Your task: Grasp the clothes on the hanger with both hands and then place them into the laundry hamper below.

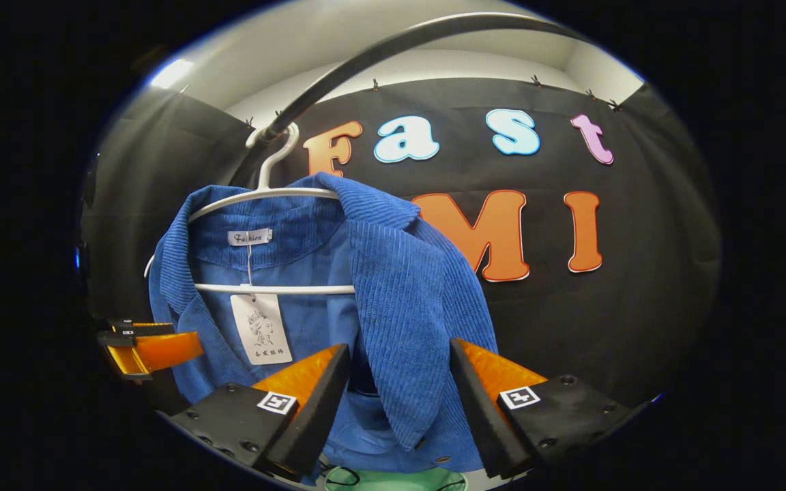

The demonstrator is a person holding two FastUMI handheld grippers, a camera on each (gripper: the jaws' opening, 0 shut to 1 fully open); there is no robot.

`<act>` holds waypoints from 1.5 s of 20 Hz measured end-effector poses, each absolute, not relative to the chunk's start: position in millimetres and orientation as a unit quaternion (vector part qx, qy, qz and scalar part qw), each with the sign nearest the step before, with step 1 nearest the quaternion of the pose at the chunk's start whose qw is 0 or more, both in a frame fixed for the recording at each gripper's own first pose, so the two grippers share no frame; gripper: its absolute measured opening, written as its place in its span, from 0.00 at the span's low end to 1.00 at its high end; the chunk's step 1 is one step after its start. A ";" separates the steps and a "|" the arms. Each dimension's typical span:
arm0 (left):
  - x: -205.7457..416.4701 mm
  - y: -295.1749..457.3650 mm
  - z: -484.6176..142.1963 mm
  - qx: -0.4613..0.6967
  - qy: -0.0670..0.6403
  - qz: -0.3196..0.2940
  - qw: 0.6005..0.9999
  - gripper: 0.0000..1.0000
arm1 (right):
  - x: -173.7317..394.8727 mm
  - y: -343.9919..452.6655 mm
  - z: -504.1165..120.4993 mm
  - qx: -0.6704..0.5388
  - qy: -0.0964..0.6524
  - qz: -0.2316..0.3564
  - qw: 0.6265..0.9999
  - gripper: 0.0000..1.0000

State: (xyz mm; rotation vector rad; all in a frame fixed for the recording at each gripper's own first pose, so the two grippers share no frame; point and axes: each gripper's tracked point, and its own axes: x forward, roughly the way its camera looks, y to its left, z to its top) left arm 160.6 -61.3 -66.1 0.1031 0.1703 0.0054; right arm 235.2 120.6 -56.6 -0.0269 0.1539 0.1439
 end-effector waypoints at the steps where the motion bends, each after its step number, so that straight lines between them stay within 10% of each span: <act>1: 164.3 -60.5 -68.6 0.053 0.087 0.007 0.995 0.92 | 241.3 117.8 -61.8 -0.012 0.082 0.066 0.994 0.87; 4: 172.7 -53.8 -76.1 0.066 0.099 0.023 0.993 0.88 | 244.3 120.2 -67.2 0.016 0.089 0.080 0.993 0.72; 6: 176.4 -54.6 -77.8 0.067 0.098 0.018 0.993 0.80 | 240.5 121.3 -60.2 0.035 0.078 0.093 0.992 0.45; 9: 177.0 -55.8 -76.8 0.057 0.100 -0.002 0.993 0.33 | 235.1 120.5 -42.3 0.058 0.049 0.122 0.990 0.14; 11: 172.4 -57.4 -70.1 0.035 0.088 -0.020 0.995 0.02 | 227.4 124.7 -30.6 0.077 0.037 0.157 0.984 0.13; 30: 107.3 -49.6 22.1 0.039 -0.004 -0.056 0.998 0.02 | 223.1 107.3 2.6 0.205 0.008 0.212 0.955 0.07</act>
